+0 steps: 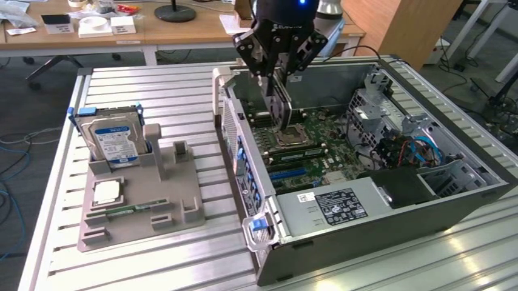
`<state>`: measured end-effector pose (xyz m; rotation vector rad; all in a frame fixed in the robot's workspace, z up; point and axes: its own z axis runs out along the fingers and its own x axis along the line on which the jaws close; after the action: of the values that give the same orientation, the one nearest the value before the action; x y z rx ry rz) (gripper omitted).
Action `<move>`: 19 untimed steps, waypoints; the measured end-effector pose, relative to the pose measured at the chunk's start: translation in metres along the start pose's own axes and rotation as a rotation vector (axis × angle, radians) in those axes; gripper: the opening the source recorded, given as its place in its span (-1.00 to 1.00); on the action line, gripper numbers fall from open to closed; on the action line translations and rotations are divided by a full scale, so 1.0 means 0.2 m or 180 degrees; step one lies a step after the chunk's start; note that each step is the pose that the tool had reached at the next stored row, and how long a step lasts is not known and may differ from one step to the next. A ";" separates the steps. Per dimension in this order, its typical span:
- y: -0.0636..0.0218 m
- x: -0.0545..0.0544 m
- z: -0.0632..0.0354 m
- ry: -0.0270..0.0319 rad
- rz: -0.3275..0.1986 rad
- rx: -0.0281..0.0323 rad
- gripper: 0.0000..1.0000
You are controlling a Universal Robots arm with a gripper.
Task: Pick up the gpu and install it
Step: 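Pick up the gpu and move the gpu toward the slot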
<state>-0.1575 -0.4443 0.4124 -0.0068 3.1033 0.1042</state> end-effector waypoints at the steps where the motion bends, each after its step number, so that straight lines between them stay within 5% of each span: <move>1: 0.000 -0.02 0.001 0.0000 0.0000 0.0000 -0.46; 19: -0.001 -0.23 0.008 0.0000 0.0000 0.0000 -0.46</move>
<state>-0.1112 -0.4443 0.4124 -0.0068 3.1033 0.1044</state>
